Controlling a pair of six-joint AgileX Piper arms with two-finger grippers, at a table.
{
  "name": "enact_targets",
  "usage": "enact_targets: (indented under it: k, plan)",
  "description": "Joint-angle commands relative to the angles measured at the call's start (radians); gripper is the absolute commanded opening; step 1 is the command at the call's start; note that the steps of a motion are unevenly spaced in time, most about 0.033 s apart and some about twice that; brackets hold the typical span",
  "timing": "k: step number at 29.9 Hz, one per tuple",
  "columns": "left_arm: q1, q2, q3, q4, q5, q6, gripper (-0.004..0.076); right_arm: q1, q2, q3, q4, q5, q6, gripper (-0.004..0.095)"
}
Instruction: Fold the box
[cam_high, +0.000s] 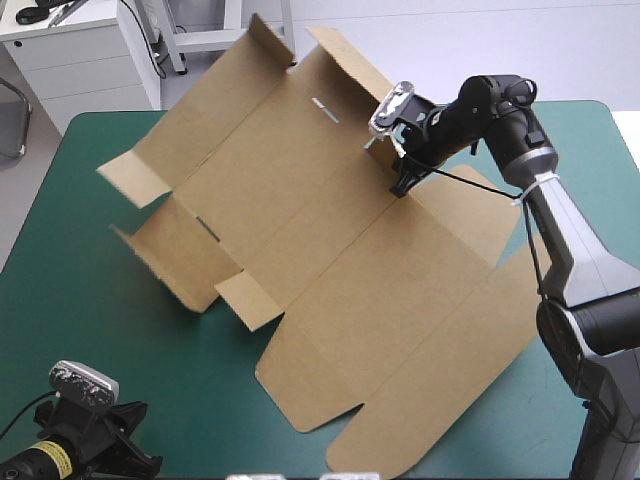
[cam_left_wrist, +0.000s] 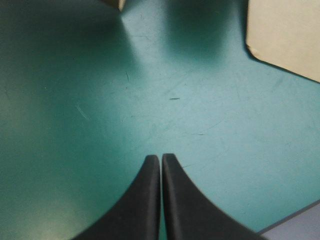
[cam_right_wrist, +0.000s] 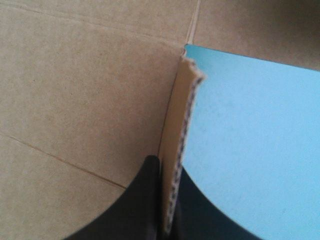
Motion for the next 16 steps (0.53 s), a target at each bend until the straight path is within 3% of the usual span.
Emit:
enact_targets:
  k: [1, 5, 9, 16]
  plan:
    - [-0.004, 0.015, -0.024, -0.001, -0.053, -0.009, -0.0008, 0.062, -0.061, -0.048, 0.014, -0.103, -0.21, -0.0015]
    - [-0.004, 0.015, -0.024, -0.001, -0.053, -0.009, -0.0008, 0.125, -0.061, -0.048, 0.01, -0.187, -0.374, -0.0015]
    - [-0.004, 0.015, -0.024, -0.001, -0.053, -0.009, -0.0008, 0.167, -0.059, -0.048, -0.01, -0.264, -0.432, -0.002]
    - [-0.004, 0.015, -0.024, -0.001, -0.053, -0.009, -0.0008, 0.208, -0.019, -0.044, -0.042, -0.228, -0.446, -0.002]
